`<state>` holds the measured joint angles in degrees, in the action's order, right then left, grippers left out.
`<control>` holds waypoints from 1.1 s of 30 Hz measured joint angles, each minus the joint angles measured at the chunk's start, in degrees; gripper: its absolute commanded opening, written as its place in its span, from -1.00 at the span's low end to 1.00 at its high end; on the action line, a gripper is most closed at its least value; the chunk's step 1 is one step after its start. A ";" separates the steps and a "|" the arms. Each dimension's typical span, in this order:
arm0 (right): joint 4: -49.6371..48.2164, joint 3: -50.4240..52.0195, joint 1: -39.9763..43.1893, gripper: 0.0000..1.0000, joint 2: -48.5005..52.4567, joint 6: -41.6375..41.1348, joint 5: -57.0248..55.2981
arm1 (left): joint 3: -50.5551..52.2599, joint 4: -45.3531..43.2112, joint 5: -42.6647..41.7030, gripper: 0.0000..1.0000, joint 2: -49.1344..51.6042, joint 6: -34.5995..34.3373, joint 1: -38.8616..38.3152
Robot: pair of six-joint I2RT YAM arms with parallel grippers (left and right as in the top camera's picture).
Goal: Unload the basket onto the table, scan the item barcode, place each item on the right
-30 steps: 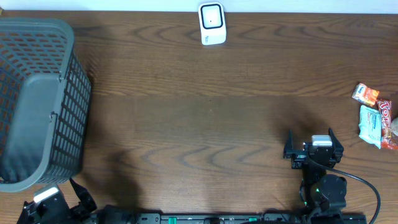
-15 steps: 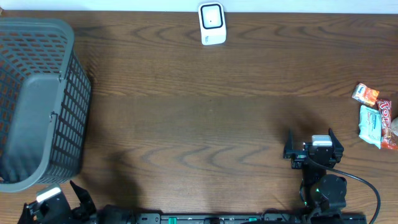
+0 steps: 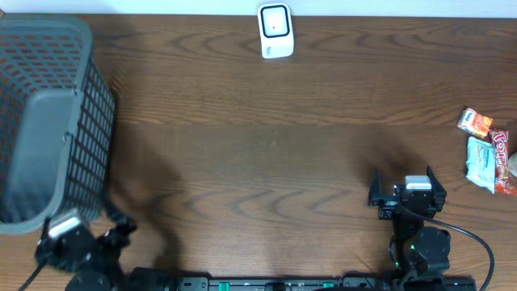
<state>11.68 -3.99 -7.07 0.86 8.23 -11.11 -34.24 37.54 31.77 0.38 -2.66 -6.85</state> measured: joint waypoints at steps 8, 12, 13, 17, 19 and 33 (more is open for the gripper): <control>-0.02 0.00 0.00 0.99 -0.02 0.00 -0.02 | 17.09 -23.26 -19.47 0.96 -0.02 -0.07 3.67; -0.02 0.00 0.00 0.98 -0.02 0.00 -0.02 | 24.63 -29.09 -25.29 0.96 0.00 -0.04 5.29; 0.00 0.00 0.00 0.99 -0.02 0.00 0.00 | 25.97 -29.94 -26.05 0.96 0.00 -0.04 5.35; 0.00 0.00 0.00 0.98 -0.02 0.00 0.00 | 29.18 -30.95 -28.44 0.95 0.00 -0.04 5.33; 0.00 0.00 0.00 0.98 -0.02 0.00 -0.02 | 29.83 -30.93 -28.92 0.96 0.00 -0.04 5.33; -0.02 0.00 0.00 0.98 -0.02 0.00 -0.02 | 31.95 -33.99 -29.94 0.96 0.00 1.95 3.15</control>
<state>11.66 -3.99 -7.07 0.84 8.23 -11.14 -2.28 3.55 1.83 0.38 -0.71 -3.70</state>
